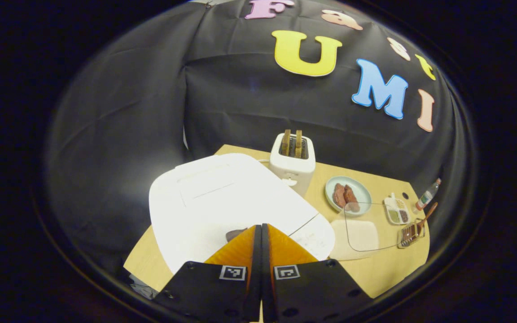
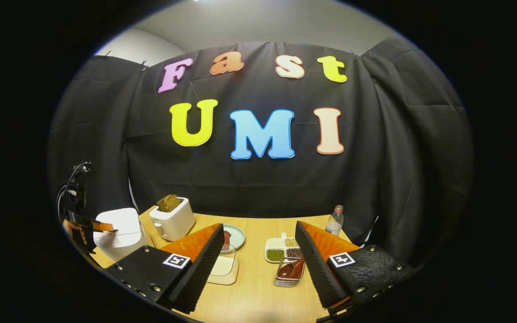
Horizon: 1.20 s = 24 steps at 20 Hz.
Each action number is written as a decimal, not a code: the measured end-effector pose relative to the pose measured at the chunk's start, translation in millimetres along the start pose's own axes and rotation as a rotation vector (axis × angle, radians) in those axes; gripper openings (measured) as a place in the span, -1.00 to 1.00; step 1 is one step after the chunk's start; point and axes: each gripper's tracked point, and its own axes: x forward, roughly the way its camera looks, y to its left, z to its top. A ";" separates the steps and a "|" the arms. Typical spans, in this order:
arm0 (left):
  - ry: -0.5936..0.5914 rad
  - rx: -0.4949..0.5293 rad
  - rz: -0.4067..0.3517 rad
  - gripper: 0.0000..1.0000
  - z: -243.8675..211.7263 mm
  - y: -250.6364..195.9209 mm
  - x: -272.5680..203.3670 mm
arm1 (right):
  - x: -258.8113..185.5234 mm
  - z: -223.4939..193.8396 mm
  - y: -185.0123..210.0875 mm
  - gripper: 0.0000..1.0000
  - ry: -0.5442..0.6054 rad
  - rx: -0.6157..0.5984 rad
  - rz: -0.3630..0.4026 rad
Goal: Close the left gripper, press the button to open the rice cooker; take a wooden spoon from the chopstick holder with the right hand, scoop a spoonful of rice and pour it into the rice cooker, then put the wooden spoon back into the chopstick holder.
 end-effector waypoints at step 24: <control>-0.647 -0.195 -0.111 0.94 155.3 -56.8 -150.2 | -2.5 -8.4 -15.6 0.94 0.006 0.003 0.026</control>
